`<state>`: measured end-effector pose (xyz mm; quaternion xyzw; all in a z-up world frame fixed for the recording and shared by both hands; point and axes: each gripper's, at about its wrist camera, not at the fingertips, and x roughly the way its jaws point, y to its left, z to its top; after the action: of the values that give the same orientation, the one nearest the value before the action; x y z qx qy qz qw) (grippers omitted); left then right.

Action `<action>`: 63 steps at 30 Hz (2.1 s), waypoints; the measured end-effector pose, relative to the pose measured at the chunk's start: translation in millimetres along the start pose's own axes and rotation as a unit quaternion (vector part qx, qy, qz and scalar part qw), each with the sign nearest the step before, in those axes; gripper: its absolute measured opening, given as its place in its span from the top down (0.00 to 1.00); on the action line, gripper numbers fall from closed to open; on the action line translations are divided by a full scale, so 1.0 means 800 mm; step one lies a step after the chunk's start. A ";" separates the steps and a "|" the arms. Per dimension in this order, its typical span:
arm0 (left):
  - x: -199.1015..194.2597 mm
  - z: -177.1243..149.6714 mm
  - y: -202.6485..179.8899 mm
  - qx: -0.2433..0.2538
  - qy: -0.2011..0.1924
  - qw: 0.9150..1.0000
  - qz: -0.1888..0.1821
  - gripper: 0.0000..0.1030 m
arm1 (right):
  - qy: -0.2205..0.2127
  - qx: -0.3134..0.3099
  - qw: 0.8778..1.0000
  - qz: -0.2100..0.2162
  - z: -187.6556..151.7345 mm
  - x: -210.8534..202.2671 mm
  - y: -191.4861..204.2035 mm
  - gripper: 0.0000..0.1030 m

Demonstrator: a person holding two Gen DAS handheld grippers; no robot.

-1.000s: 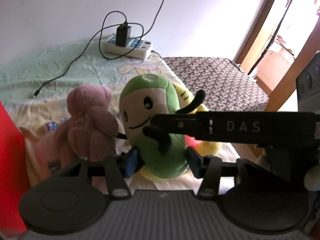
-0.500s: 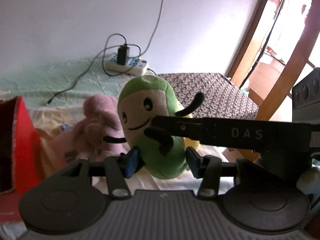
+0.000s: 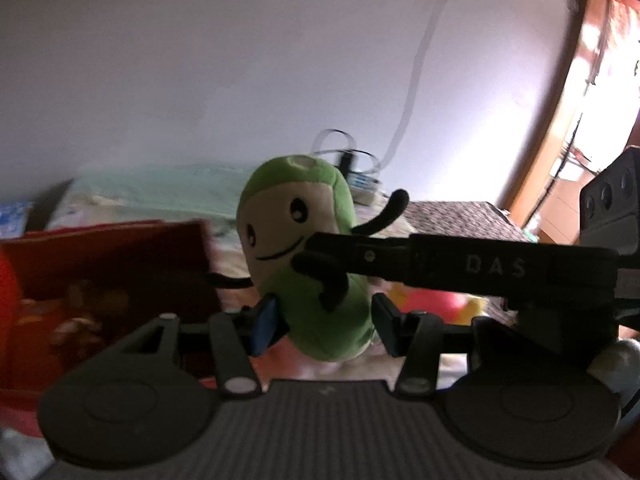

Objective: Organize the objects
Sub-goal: 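Carry the green plush with the right gripper into the red box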

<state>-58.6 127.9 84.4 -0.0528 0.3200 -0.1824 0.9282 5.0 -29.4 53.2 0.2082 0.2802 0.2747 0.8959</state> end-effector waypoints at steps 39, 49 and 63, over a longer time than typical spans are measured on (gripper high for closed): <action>-0.010 -0.041 0.296 -0.024 0.078 0.985 0.154 0.47 | 0.189 0.146 0.969 0.062 -0.067 0.260 0.082 0.53; -0.024 -0.039 0.285 -0.014 0.060 0.980 0.187 0.46 | 0.174 0.149 0.971 0.068 -0.062 0.250 0.082 0.77; -0.022 -0.038 0.283 -0.022 0.069 0.978 0.194 0.45 | 0.177 0.156 0.969 0.071 -0.063 0.250 0.083 0.77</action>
<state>-20.8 344.9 21.7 0.0027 0.3918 0.0052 0.9200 87.5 154.5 -27.2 0.3128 0.4582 0.3233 0.7666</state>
